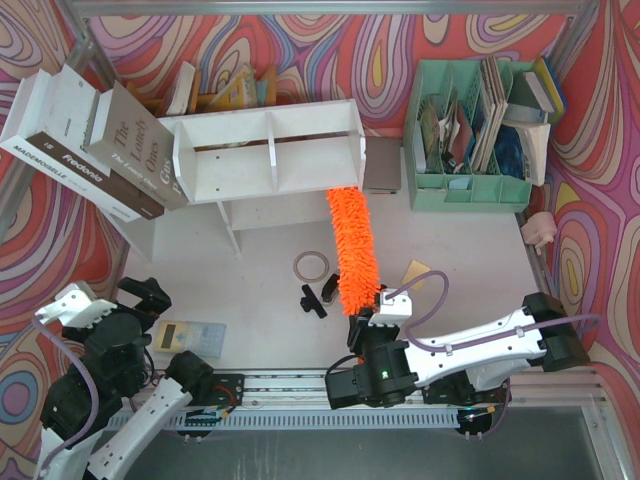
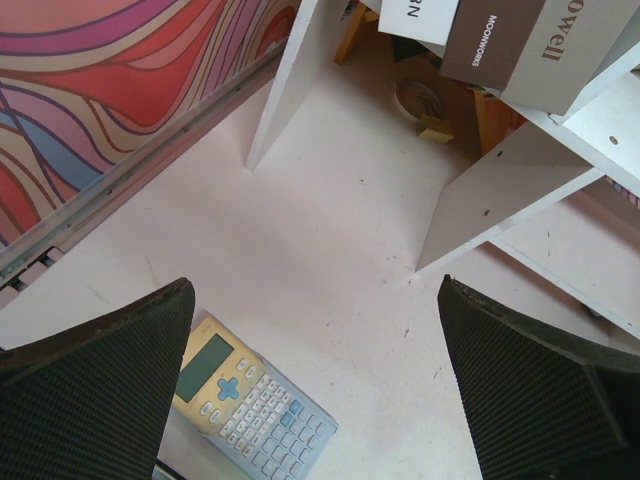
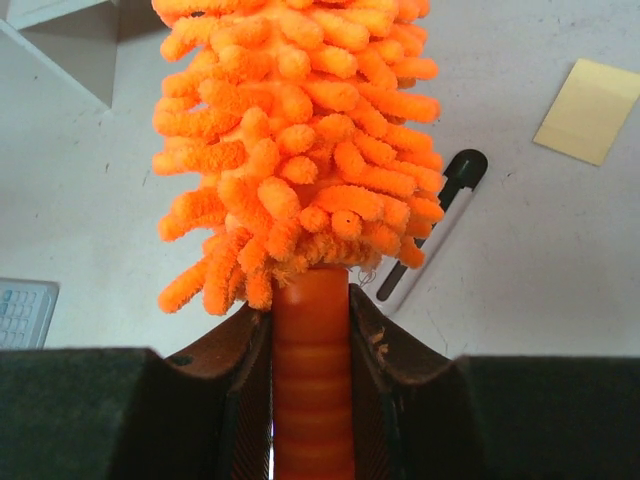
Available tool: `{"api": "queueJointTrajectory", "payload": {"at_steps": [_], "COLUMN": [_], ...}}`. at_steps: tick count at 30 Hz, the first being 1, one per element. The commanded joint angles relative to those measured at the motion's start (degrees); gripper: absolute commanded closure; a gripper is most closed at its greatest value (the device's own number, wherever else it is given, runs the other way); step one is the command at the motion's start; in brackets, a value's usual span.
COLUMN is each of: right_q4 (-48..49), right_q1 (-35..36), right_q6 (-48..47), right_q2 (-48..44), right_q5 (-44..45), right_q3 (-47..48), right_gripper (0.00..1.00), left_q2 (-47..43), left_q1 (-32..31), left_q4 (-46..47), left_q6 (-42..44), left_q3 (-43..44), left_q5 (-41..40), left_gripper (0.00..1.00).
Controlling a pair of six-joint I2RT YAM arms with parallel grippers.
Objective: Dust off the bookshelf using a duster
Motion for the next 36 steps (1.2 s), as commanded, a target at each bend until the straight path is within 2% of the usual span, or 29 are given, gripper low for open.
{"api": "queueJointTrajectory", "payload": {"at_steps": [1, 4, 9, 15, 17, 19, 23, 28, 31, 36], "right_q4": [-9.63, -8.22, 2.15, 26.01, 31.87, 34.85, 32.34, 32.69, 40.32, 57.16], "right_q1": [-0.42, -0.47, -0.74, -5.26, -6.53, -7.09, -7.78, -7.74, -7.74, -7.73], "right_q6": [10.55, 10.78, 0.28, -20.63, -24.85, -27.75, -26.79, -30.64, -39.29, -54.23], "right_q2": [-0.43, -0.29, -1.19, -6.15, -8.1, -8.83, -6.57, -6.2, -7.24, -6.54], "right_q5": [6.26, 4.96, 2.57, -6.44, -8.37, -8.73, -8.89, -6.48, -7.72, -15.83], "right_q3": [-0.63, -2.04, -5.22, -13.85, -16.48, -17.3, -15.12, -11.54, -12.3, -15.92], "right_gripper": [1.0, 1.0, 1.0, 1.0, 1.0, 1.0, 1.0, 1.0, 1.0, 1.0], "left_q2": [0.49, 0.63, 0.87, 0.51, 0.5, 0.52, 0.5, 0.67, 0.76, 0.68], "left_q1": [-0.25, -0.24, -0.24, -0.24, -0.24, -0.24, -0.24, -0.24, -0.24, -0.24], "left_q4": [-0.76, -0.77, -0.75, -0.86, -0.86, -0.9, -0.96, -0.94, -0.92, -0.88], "left_q6": [0.08, 0.09, 0.14, 0.02, 0.04, 0.04, -0.02, -0.02, 0.01, 0.05], "left_q3": [-0.51, -0.54, -0.45, -0.43, -0.43, -0.38, -0.41, -0.43, -0.38, -0.46], "left_q5": [-0.77, -0.7, -0.71, -0.86, -0.85, -0.83, -0.92, -0.9, -0.92, -0.94], "left_gripper": [0.02, 0.02, 0.02, 0.02, 0.02, 0.02, 0.02, 0.02, 0.02, 0.02]}}
